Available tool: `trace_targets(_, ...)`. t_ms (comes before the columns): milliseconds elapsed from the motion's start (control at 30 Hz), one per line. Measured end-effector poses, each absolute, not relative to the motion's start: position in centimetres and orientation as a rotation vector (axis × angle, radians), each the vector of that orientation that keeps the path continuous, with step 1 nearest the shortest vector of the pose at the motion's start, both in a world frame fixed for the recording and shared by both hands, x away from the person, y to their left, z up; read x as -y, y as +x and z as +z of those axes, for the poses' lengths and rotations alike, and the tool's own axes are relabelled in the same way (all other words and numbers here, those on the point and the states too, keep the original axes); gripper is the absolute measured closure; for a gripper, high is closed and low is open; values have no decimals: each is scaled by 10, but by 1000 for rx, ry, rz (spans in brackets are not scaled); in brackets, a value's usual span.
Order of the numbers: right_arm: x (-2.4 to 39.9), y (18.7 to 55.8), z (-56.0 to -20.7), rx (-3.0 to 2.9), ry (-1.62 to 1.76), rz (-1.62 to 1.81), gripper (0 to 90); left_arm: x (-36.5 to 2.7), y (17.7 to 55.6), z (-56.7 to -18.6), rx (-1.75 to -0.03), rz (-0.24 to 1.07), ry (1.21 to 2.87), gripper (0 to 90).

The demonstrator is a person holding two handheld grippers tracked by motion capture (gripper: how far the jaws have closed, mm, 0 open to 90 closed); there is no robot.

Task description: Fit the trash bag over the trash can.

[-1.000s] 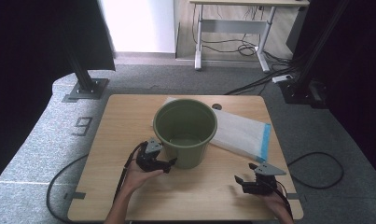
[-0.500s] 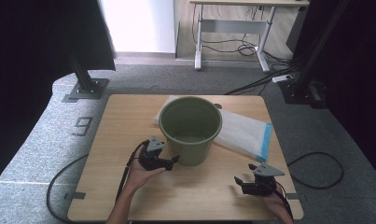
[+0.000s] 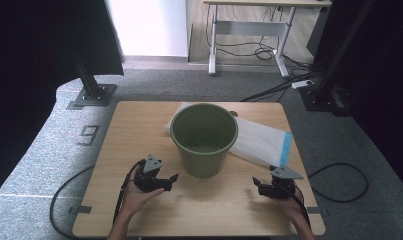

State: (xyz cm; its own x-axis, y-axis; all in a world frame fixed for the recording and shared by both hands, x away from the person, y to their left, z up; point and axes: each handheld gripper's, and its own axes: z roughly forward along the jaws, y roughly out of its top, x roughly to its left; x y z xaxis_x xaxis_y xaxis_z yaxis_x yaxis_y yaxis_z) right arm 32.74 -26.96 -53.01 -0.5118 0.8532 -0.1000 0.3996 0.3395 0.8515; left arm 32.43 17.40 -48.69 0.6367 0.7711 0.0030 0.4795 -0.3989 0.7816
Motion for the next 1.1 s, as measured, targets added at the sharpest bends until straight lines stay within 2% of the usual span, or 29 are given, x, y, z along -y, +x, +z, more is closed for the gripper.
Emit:
trace_targets(233, 264, 372, -529, -2067, 1173, 1031, 145, -188, 319, -500, -1027, 452, 2074, 160)
trace_targets(400, 252, 395, -534, -2102, 1162, 997, 196, -198, 315, -510, -1065, 451, 2092, 161)
trace_targets(700, 233, 412, -544, -2151, 1106, 932, 294, -205, 310, -519, -1114, 465, 2108, 160)
trace_targets(900, 243, 423, -550, -2139, 1164, 954, 411, -210, 307, -522, -1150, 463, 2095, 163)
trace_targets(1100, 252, 426, -550, -2141, 1238, 941, 672, -212, 304, -522, -1158, 480, 2089, 164)
